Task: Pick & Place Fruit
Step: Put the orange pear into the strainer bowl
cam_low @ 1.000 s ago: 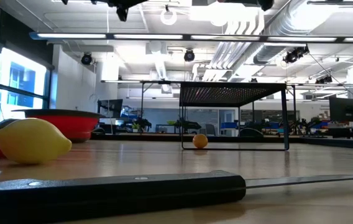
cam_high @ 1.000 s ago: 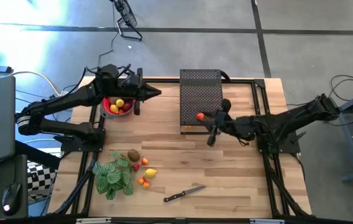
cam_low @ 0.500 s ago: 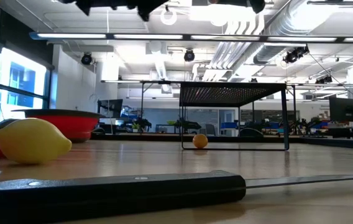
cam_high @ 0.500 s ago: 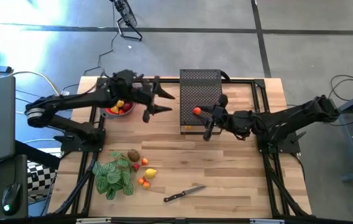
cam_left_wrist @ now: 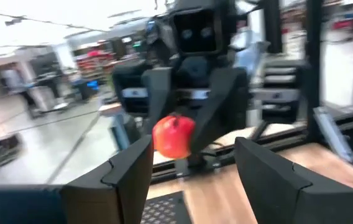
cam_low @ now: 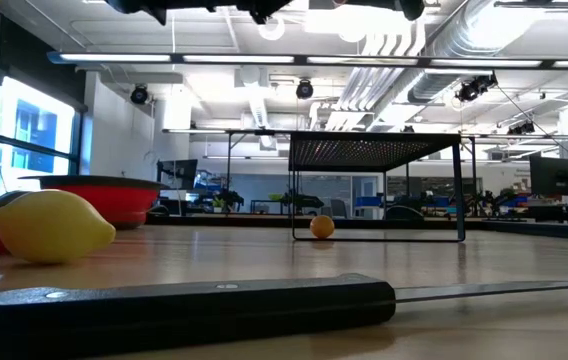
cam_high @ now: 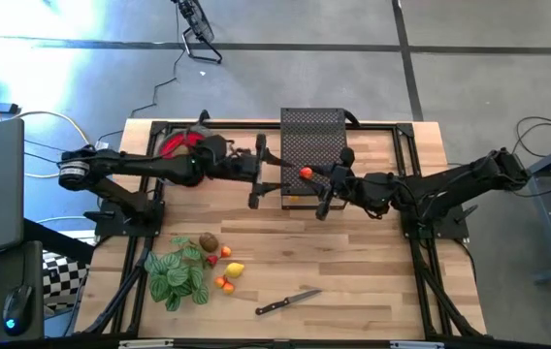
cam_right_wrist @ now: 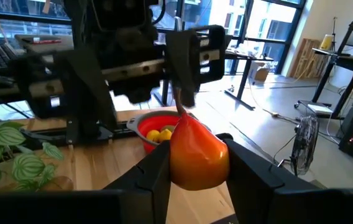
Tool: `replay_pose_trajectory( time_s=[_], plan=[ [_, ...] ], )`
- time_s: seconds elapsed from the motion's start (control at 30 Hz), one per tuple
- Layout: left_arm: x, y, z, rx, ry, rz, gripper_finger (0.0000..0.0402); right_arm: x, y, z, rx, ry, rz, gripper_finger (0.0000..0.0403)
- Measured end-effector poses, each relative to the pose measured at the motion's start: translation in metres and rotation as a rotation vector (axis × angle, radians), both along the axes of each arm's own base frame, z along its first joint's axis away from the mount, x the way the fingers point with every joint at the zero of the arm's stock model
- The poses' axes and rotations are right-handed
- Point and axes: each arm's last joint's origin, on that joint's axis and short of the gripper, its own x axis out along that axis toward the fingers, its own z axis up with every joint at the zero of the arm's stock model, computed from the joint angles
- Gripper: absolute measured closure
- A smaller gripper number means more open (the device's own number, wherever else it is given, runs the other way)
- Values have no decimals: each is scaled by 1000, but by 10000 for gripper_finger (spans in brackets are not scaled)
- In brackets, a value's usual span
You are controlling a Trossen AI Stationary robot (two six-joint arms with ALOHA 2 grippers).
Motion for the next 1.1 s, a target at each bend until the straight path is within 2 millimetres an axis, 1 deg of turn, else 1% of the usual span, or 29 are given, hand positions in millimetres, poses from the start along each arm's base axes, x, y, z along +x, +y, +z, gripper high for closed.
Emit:
replay_pose_trajectory(
  time_s=[0.1, 0.33, 0.47, 0.63, 0.8, 0.9, 0.97, 1.1],
  plan=[
    [3, 0, -2, 0, -18, 21, 183, 0, 0, 0, 1, 0, 1, 278],
    [3, 1, 0, -6, -35, 24, 183, 0, 0, 0, 1, 2, 11, 283],
    [4, 1, 0, -25, -36, 24, 183, 0, 0, 0, 1, 2, 11, 278],
    [9, 2, -2, -34, -60, 21, 183, 0, 0, 0, 1, 3, 11, 280],
    [25, 3, 2, -45, -53, -3, 183, 0, 0, 0, 2, 3, 9, 279],
    [29, 2, 6, -43, -42, -52, 183, 0, 0, 0, 3, 4, 6, 278],
    [31, 3, 9, -45, -31, -54, 183, 0, 0, 0, 2, 4, 5, 279],
    [32, 3, 8, -48, -12, -55, 188, 0, 0, 0, 1, 5, 3, 280]
  ],
)
